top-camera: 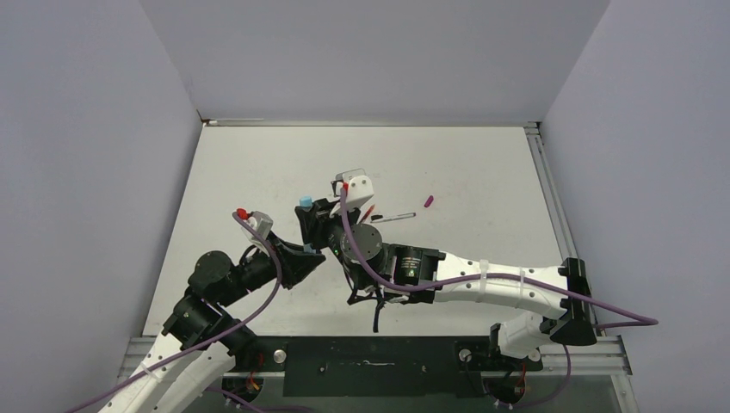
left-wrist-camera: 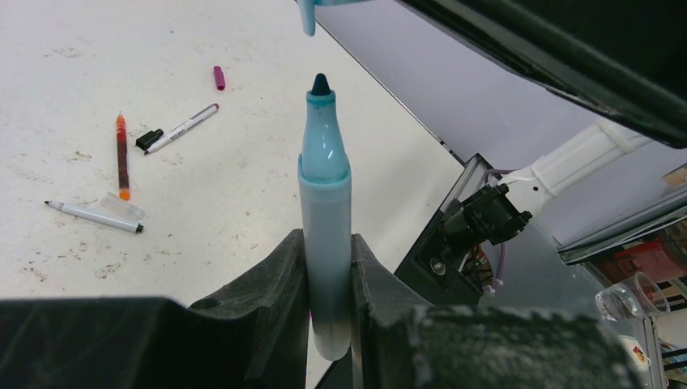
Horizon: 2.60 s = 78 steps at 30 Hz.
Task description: Insert the pens into the pen caps
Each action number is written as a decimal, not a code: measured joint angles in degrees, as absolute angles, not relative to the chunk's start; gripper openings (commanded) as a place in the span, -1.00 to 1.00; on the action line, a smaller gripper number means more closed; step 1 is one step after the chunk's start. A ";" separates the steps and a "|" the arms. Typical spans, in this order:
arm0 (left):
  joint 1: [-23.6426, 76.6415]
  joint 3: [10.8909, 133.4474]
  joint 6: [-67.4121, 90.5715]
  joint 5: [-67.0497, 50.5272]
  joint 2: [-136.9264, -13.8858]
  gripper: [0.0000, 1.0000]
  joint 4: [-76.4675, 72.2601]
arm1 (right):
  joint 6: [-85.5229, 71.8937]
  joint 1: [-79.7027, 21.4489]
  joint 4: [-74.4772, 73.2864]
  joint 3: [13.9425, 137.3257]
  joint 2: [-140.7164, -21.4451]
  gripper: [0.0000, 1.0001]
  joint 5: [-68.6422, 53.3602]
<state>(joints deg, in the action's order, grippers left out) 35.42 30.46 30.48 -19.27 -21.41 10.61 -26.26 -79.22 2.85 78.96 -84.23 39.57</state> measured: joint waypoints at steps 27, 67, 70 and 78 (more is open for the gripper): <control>35.42 30.11 30.87 -19.07 -20.69 -1.00 10.59 | -28.18 -81.10 1.89 76.44 -85.08 -0.89 39.72; 35.55 31.20 30.61 -20.18 -23.73 -1.00 10.22 | -27.73 -83.31 3.77 73.23 -84.07 -0.55 45.54; 35.55 31.66 30.20 -20.80 -24.43 -1.00 9.78 | -27.40 -83.31 3.86 73.14 -83.64 -0.42 45.54; 35.53 31.88 28.88 -21.54 -24.60 -1.00 6.79 | -26.13 -84.99 2.98 73.14 -81.89 0.05 44.12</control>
<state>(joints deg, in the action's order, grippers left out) 35.53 31.88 28.88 -21.54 -24.60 6.79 -26.13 -84.99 2.98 73.14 -81.89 44.12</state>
